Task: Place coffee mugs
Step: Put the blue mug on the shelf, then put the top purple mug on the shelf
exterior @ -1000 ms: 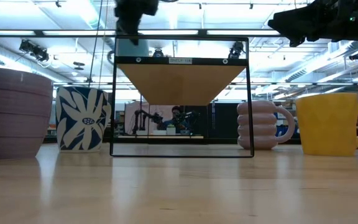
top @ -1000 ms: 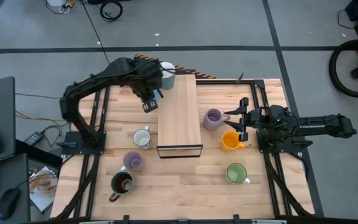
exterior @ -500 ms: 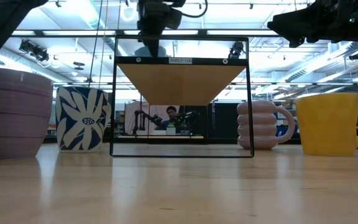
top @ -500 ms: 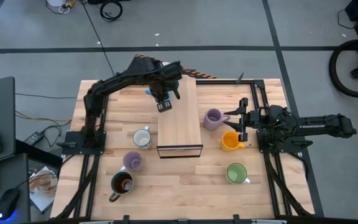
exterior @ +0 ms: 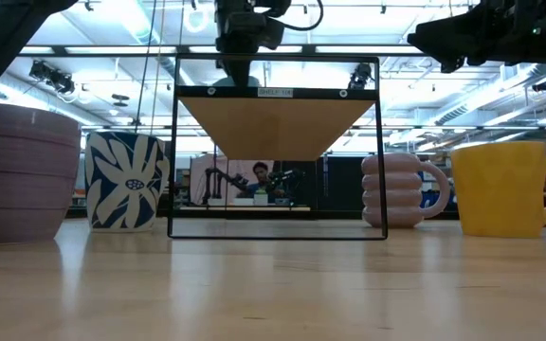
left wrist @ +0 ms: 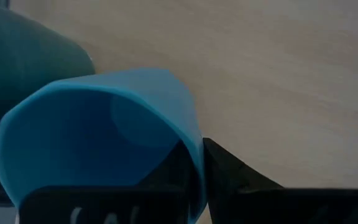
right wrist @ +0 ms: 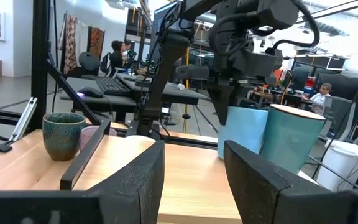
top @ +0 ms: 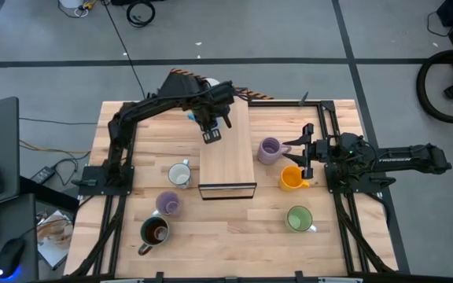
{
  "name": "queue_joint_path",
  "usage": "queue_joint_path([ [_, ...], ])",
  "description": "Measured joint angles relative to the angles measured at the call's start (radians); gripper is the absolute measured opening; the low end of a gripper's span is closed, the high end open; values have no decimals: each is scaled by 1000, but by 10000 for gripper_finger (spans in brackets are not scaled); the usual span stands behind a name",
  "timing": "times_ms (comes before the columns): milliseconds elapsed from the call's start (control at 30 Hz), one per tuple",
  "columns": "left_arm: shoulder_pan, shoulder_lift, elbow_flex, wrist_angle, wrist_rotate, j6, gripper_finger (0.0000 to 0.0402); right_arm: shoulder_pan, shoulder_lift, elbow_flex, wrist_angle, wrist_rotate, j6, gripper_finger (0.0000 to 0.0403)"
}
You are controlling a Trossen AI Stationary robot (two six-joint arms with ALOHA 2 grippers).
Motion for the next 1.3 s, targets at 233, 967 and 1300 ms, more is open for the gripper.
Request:
queue_joint_path([
  [233,-8,0,-15,16,-4,29,43,0,0,0,3,0,0,171],
  [967,-80,-2,102,27,-151,112,166,0,0,0,-26,0,5,171],
  [1300,-98,-118,-13,150,-109,153,167,2,0,0,-79,0,27,171],
])
